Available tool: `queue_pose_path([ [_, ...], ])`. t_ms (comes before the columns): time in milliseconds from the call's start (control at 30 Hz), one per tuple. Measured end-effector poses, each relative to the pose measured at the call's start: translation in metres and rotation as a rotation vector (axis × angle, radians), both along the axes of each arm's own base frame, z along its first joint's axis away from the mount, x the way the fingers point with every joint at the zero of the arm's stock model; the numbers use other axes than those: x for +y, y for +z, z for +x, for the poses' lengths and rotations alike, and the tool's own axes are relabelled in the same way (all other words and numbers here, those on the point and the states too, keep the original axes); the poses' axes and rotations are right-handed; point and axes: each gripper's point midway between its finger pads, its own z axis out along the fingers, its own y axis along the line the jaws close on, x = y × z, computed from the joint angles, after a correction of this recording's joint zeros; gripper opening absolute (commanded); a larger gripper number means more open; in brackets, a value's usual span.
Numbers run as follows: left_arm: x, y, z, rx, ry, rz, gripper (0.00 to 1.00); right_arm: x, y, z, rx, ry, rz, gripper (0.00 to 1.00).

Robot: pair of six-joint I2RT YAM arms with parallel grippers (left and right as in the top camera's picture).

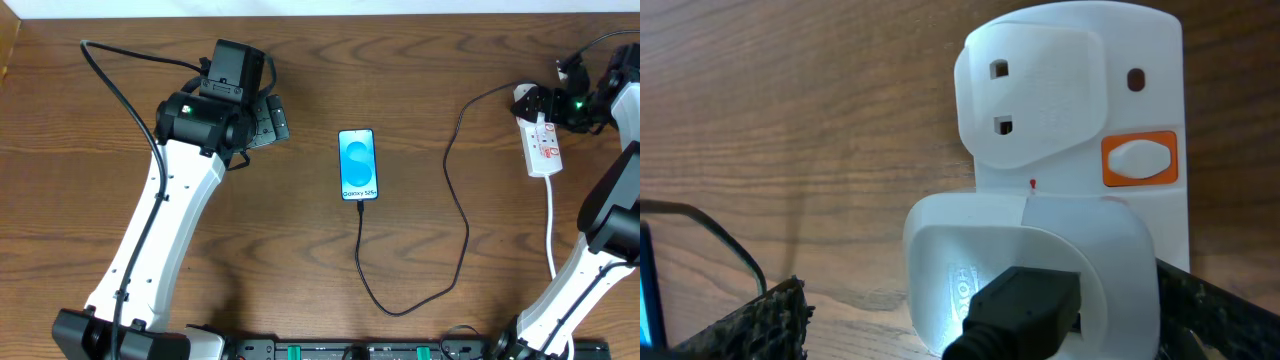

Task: Plug charger to phone and switch on socket
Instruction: 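Press the orange switch down with the right gripper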

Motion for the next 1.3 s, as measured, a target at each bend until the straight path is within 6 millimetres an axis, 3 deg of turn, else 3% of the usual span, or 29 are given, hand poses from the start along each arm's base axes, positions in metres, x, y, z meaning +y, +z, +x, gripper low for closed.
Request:
queue_pose_path([
  [500,0.0,0.0,0.0,0.0,0.0,0.0,0.98,-0.012,-0.009,-0.005,0.074,-0.059,-0.101,0.99],
  [1300,0.0,0.0,0.0,0.0,0.0,0.0,0.98,-0.007,-0.005,-0.01,0.095,-0.053,-0.075,0.99],
])
